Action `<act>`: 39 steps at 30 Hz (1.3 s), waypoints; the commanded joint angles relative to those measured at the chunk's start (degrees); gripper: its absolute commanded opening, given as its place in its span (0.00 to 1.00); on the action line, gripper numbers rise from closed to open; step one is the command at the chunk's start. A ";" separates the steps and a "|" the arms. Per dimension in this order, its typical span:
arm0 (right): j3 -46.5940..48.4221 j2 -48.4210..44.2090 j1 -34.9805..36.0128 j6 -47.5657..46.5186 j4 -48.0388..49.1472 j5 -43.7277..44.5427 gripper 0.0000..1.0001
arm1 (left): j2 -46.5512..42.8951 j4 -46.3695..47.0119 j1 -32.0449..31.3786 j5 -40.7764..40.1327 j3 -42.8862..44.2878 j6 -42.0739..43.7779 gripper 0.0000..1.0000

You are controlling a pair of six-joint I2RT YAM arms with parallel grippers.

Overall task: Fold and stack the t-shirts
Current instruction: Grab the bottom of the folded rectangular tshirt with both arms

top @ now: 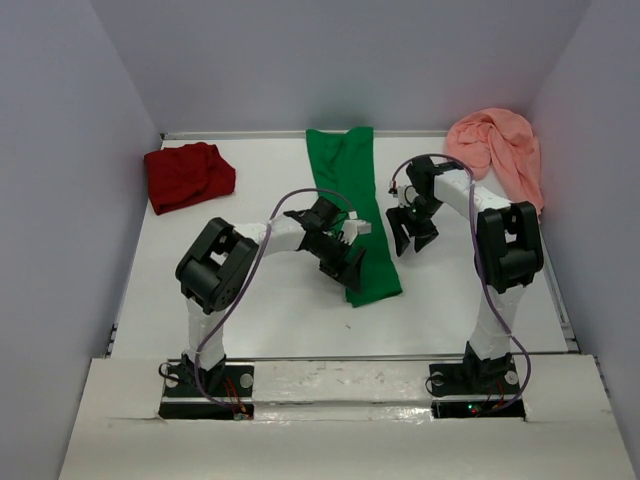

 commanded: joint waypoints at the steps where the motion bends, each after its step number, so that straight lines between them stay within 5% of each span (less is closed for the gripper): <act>1: 2.10 -1.04 -0.82 -1.37 2.45 0.70 0.64 | 0.39 -5.45 0.35 -8.71 0.96 3.13 0.83; 6: -0.27 -3.23 -0.82 -1.99 7.90 -0.71 0.64 | -16.64 4.98 0.97 -23.90 -4.46 0.24 0.82; 11: -0.63 -2.71 -0.82 -2.78 11.24 -2.46 0.64 | -26.41 6.08 -2.37 -23.44 -11.07 6.81 0.79; 14: -0.80 -2.36 -0.82 -2.60 11.95 -3.87 0.64 | -27.65 3.35 -3.34 -17.12 -13.00 10.59 0.79; 23: -0.80 -4.11 -0.82 -3.04 11.77 -3.43 0.64 | -23.01 1.22 -14.50 -24.29 -15.11 19.65 0.84; 39: -3.61 -5.08 -0.82 -4.45 12.48 -3.78 0.64 | -18.86 15.29 -18.46 -49.59 -12.30 16.14 0.84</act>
